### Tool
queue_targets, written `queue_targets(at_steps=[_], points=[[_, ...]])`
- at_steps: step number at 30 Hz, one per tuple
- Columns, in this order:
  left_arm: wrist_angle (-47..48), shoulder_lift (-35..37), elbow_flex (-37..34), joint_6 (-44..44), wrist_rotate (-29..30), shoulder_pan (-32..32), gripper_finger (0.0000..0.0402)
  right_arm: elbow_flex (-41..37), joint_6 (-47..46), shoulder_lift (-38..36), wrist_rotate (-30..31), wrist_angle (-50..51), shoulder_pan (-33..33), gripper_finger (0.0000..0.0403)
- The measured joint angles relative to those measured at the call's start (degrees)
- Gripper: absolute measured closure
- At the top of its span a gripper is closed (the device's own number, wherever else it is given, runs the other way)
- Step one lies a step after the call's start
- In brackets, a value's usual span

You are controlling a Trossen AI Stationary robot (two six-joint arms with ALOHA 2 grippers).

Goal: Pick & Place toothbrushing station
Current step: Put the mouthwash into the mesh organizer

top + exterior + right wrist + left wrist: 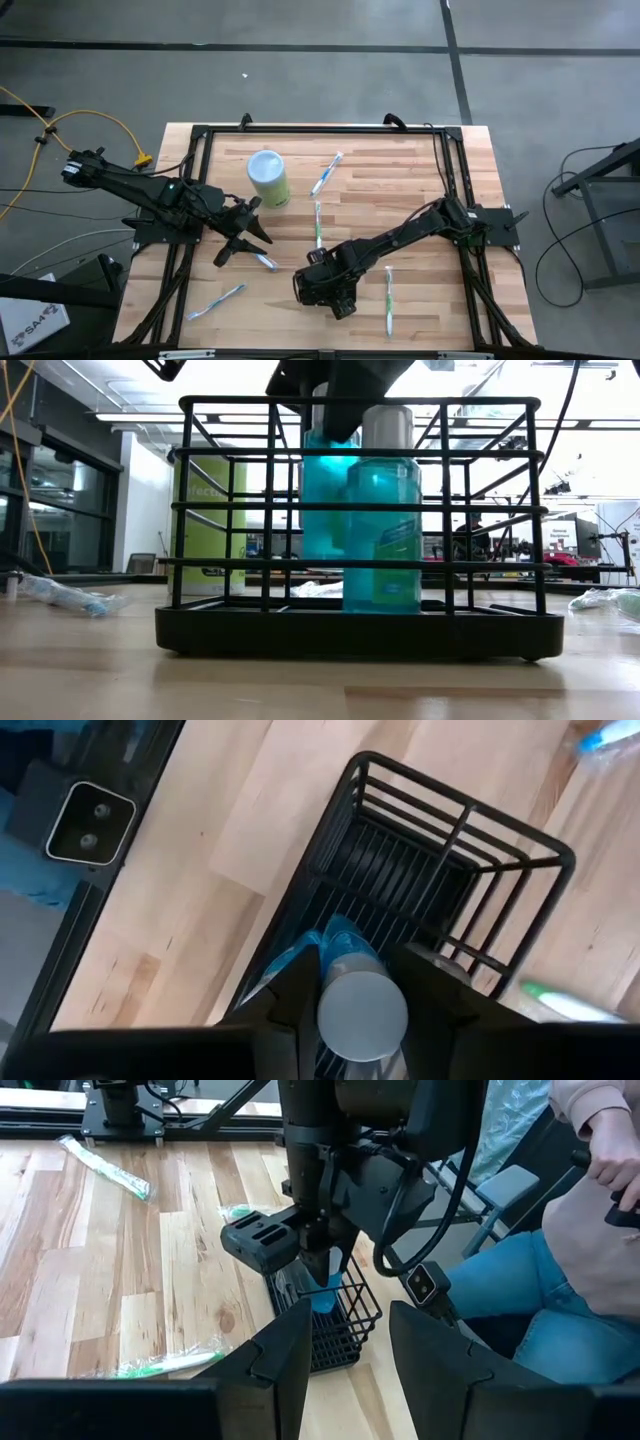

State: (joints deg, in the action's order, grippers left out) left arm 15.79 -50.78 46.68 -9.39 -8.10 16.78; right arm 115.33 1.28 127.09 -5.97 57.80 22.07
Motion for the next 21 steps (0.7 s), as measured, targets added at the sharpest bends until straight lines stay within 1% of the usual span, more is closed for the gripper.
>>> queue_targets(at_steps=[8,16,21], points=[[0.0,0.0,0.0,0.0,0.0,0.0,0.0269,0.0,0.0,0.0,1.1,-0.3,0.0,0.031],[0.0,0.0,0.0,0.0,0.0,0.0,0.0269,0.0,0.0,0.0,1.1,-0.3,0.1,0.0279],[0.0,0.0,0.0,0.0,0.0,0.0,0.0269,0.0,0.0,0.0,0.9,-0.5,0.1,0.0277]])
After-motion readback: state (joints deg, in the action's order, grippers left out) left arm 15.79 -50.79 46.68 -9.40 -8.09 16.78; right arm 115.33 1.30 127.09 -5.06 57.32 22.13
